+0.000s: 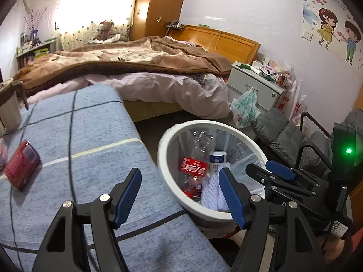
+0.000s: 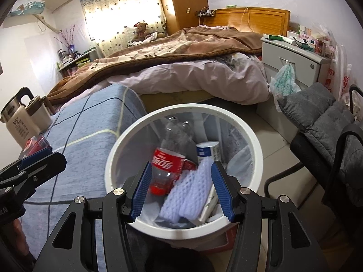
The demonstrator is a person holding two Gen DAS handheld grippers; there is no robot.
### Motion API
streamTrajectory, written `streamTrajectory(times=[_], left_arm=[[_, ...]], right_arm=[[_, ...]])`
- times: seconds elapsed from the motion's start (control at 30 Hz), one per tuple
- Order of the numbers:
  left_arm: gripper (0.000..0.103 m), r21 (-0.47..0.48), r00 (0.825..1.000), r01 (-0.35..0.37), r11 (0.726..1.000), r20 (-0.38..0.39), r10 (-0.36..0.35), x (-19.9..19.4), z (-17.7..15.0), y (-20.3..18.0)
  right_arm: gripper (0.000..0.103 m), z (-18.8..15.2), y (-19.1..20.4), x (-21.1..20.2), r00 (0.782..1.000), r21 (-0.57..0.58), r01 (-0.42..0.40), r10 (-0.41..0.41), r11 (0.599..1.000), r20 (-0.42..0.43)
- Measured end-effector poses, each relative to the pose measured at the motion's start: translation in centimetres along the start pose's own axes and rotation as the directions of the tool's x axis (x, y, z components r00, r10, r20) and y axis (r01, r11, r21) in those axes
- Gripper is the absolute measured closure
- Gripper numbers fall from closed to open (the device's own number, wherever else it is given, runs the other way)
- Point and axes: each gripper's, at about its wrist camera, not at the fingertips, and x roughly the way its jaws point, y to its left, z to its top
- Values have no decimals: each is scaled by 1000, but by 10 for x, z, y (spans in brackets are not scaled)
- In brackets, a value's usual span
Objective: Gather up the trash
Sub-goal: 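Move both tools away from the bin back over the bed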
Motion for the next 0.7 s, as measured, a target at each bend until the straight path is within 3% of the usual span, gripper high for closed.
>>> streamTrajectory(times=[0.3,0.7], left_arm=[[30,-36,999,-40,999,34,41,-22,-6,28],[30,-108,986,-144,984,64,151,-53,-21,83]], right_arm=[[48,-4,28,-4,999,-34,-36,37,999,4],[48,-8,79,-1,994,-87,-104,105,991,-1]])
